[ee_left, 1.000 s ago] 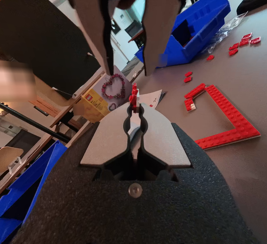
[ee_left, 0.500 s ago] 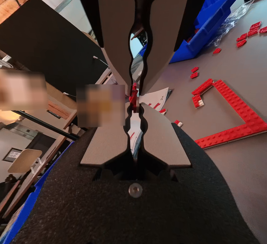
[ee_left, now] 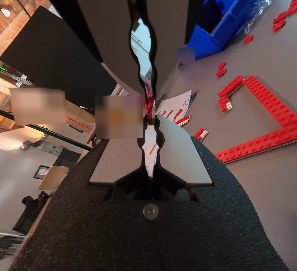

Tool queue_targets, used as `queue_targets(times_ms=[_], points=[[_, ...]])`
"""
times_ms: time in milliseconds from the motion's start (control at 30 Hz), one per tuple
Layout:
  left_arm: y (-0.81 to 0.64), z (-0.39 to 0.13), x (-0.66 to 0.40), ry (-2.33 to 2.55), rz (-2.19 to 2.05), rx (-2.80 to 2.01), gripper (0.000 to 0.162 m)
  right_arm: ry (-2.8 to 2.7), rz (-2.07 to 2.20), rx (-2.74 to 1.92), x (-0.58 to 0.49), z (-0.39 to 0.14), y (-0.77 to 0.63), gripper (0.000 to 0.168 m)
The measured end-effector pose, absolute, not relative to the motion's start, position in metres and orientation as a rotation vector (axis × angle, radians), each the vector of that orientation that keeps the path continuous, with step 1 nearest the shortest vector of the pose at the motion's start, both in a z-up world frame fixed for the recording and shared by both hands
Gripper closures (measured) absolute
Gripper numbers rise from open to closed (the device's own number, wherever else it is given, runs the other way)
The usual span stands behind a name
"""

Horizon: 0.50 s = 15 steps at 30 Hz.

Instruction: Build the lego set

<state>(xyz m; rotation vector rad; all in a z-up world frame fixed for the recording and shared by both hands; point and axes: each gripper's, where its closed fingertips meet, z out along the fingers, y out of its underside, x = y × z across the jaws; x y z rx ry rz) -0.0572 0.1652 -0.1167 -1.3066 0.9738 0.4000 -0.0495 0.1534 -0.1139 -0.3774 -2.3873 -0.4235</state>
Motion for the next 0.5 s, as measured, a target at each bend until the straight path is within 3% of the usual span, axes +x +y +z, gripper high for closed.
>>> queue_targets(times_ms=[500], points=[[0.162,-0.125,-0.044,0.991,0.342,-1.321,0.154,-2.647,-0.595,-0.425,-0.035,-0.123,0.152,0.161]])
